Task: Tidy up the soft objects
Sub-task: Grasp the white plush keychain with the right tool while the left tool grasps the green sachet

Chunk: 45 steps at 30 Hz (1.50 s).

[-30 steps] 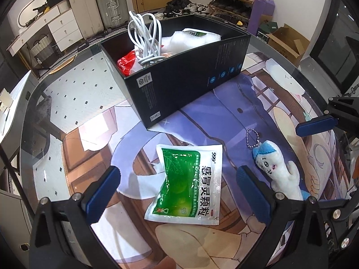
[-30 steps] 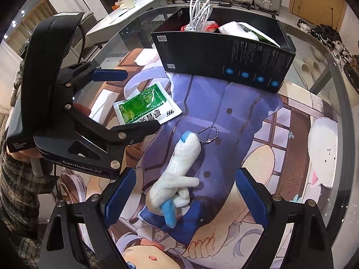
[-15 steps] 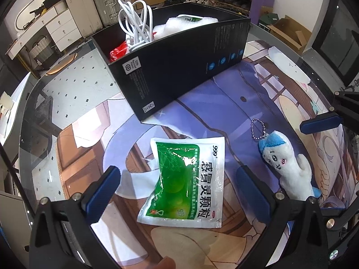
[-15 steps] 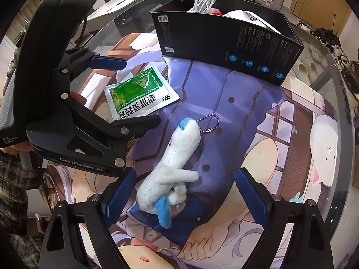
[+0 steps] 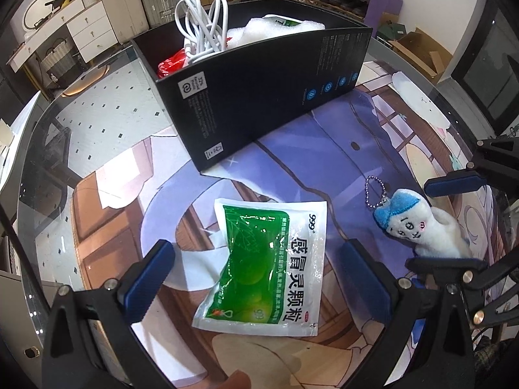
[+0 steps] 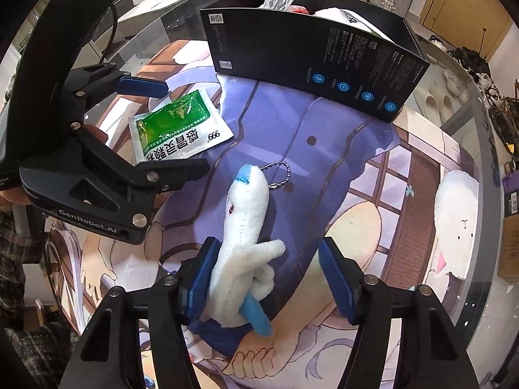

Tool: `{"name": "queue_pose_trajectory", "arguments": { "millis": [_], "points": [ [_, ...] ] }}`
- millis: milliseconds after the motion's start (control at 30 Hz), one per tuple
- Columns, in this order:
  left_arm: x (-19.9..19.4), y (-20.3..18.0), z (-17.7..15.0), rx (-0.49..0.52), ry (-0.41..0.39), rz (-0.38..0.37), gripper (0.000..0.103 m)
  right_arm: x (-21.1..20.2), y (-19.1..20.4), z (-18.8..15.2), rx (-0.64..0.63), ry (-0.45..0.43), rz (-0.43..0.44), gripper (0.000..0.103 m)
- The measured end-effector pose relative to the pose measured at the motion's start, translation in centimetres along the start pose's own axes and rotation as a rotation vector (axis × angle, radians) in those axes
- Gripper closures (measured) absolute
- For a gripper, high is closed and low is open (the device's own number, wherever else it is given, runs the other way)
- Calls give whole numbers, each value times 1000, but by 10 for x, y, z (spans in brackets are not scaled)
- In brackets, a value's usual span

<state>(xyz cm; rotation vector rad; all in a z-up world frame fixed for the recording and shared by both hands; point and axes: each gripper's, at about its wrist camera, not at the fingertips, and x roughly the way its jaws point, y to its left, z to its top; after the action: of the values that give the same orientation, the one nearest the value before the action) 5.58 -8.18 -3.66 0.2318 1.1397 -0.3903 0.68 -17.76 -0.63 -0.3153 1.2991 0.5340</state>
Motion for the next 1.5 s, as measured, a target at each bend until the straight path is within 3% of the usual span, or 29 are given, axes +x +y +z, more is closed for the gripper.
{"name": "queue_pose_trajectory", "arguments": {
  "millis": [200,467,1000,1167,1500],
  "points": [
    [0,0,-4,-5,-14,-2,0,-3,-14,2,-30,5,-13,59],
    [-2,1,-9,-6,-30,-2,0,-2,-40,7,-6,-20,-21,59],
    [-4,-1,-15,-25,-63,10,3,2,-32,17,-65,-26,-33,59],
    [-9,-8,-17,-3,-75,1,17,2,-31,17,-67,-24,-31,60],
    [-17,-21,-16,22,-88,-17,48,0,-26,21,-62,-12,-21,71]
  ]
}}
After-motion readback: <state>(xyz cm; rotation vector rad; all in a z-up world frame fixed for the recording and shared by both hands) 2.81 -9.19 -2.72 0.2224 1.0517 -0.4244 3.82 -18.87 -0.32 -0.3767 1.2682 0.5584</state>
